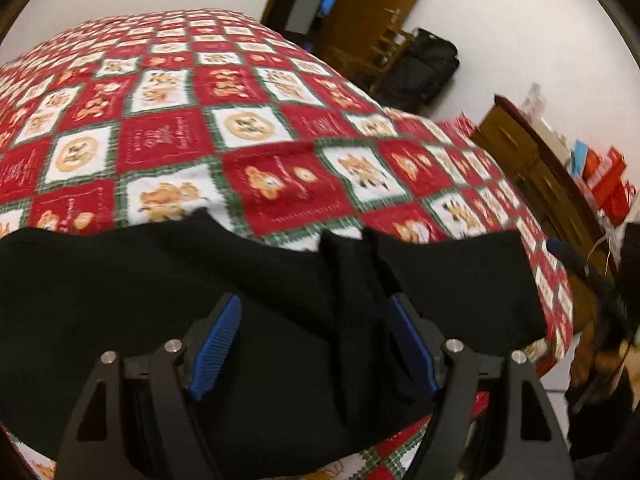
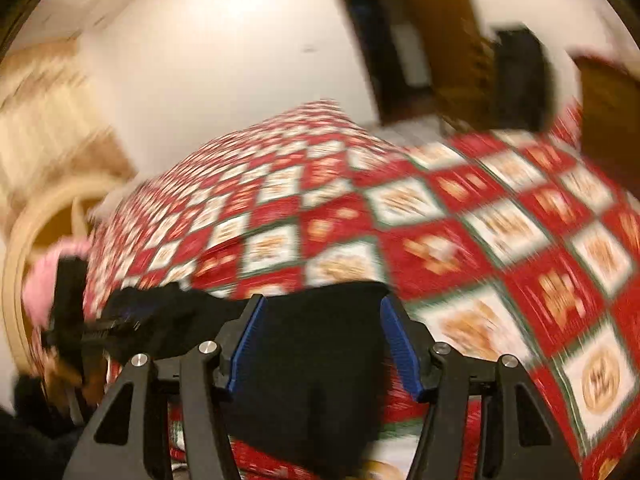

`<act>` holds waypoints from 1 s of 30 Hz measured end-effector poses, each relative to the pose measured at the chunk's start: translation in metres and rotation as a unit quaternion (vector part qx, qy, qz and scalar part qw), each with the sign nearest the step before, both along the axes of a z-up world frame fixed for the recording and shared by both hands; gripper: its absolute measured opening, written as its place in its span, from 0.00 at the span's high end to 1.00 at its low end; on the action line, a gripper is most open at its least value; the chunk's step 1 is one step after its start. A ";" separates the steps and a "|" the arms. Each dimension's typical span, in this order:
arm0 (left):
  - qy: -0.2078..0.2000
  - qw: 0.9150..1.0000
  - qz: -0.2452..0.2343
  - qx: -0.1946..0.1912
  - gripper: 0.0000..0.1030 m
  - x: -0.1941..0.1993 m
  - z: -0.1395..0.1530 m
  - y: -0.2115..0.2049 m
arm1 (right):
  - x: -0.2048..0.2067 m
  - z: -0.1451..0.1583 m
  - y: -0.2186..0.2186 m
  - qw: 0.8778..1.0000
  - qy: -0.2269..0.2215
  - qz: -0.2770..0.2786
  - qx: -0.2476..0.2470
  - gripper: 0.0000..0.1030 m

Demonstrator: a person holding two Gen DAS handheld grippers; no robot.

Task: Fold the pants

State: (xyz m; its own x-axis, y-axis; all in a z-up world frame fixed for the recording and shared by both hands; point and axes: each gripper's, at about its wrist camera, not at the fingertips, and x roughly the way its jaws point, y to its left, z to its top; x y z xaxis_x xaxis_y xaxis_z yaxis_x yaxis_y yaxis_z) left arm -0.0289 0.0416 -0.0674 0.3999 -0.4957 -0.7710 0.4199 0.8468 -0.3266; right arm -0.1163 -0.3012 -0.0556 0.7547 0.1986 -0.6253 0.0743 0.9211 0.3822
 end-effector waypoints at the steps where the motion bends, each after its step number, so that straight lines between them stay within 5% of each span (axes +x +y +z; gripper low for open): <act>1: -0.005 1.000 -0.001 0.005 0.24 -0.002 0.000 -0.001 | 0.003 -0.008 -0.005 1.000 0.014 -0.005 0.003 0.42; 7: -0.010 1.000 0.023 0.016 0.24 0.000 0.000 0.007 | 0.021 -0.038 0.000 0.998 0.034 0.022 0.048 0.42; 10: -0.012 0.998 0.053 0.022 0.24 0.006 0.000 0.021 | 0.030 -0.042 0.014 0.998 0.047 0.042 0.018 0.80; 12: -0.008 0.997 0.071 0.022 0.24 0.010 -0.002 0.029 | 0.029 -0.032 0.026 0.997 0.043 0.062 -0.021 0.88; 18: 0.003 0.994 0.085 0.063 0.24 0.021 -0.016 0.021 | 0.008 0.021 0.029 0.987 -0.037 0.098 -0.124 0.90; 24: -0.018 0.989 0.107 0.101 0.09 0.046 -0.022 0.000 | 0.030 -0.023 0.035 0.975 0.026 0.121 -0.184 0.90; 27: -0.042 0.983 0.112 0.138 0.03 0.052 -0.027 -0.013 | 0.027 -0.029 0.025 0.980 0.018 0.111 -0.166 0.88; 30: -0.053 0.984 0.107 0.130 0.03 0.048 -0.021 -0.010 | 0.022 -0.020 0.015 0.986 0.016 0.080 -0.148 0.71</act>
State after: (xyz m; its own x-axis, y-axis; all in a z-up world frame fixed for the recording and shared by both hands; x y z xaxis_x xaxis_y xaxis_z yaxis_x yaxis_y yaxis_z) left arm 0.0194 0.0318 -0.0888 0.5589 -0.1834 -0.8087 0.2426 0.9687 -0.0520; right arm -0.0945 -0.2863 -0.0754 0.7075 0.1185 -0.6967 -0.0723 0.9928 0.0955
